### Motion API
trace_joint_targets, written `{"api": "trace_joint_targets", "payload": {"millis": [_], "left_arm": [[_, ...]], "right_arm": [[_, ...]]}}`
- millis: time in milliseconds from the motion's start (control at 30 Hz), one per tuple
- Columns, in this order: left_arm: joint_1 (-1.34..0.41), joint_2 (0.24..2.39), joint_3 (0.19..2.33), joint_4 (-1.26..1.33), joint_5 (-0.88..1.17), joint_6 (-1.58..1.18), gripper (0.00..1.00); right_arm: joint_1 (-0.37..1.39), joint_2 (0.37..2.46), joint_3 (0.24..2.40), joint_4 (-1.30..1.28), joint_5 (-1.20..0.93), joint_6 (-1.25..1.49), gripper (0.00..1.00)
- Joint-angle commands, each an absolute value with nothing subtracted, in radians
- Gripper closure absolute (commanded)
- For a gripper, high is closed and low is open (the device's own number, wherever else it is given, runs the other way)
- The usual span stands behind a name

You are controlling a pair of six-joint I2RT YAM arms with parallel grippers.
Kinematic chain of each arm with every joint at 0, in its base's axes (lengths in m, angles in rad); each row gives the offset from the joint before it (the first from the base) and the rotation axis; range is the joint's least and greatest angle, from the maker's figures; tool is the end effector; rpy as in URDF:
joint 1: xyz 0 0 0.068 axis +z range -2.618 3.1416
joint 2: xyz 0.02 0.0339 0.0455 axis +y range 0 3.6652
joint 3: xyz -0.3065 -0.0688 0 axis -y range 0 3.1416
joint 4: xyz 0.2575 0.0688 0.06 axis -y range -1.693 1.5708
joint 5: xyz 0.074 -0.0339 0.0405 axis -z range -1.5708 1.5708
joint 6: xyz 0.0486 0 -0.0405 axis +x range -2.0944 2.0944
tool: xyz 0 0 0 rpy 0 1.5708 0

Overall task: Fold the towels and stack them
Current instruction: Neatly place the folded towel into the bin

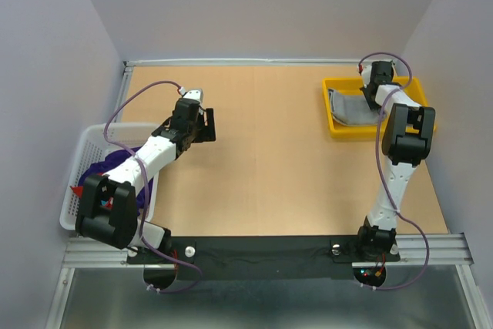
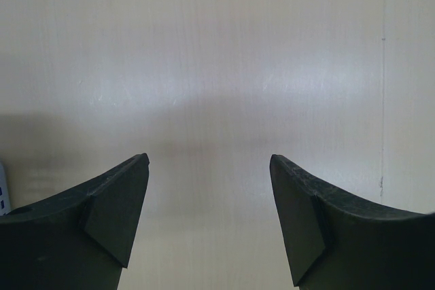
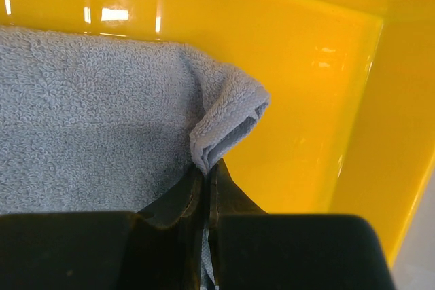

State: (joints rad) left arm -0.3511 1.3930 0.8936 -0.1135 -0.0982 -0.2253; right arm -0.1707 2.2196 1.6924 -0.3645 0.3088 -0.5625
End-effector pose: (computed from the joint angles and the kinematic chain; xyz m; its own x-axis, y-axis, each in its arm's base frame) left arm 0.3027 -0.1058 0.2741 -0.5861 -0.0221 -0.8099 0.1396 0.9819 -0.1278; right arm 0.5232 -0.1052 0.1864 -0.8353 -0.3716 -0.4052 -0.1129 0.8373 -0.5350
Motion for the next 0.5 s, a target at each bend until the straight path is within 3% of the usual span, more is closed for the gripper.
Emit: {"api": "trace_joint_targets", "payload": {"millis": [0, 467], "left_arm": [[-0.345, 1.388, 0.897, -0.094, -0.103, -0.216, 0.17], [-0.345, 1.391, 0.897, -0.094, -0.098, -0.218, 0.17]], "right_arm": [[-0.178, 2.227, 1.756, -0.305, 0.345, -0.587, 1.00], [-0.178, 2.255, 1.801, -0.262, 0.425, -0.643, 0.98]]}}
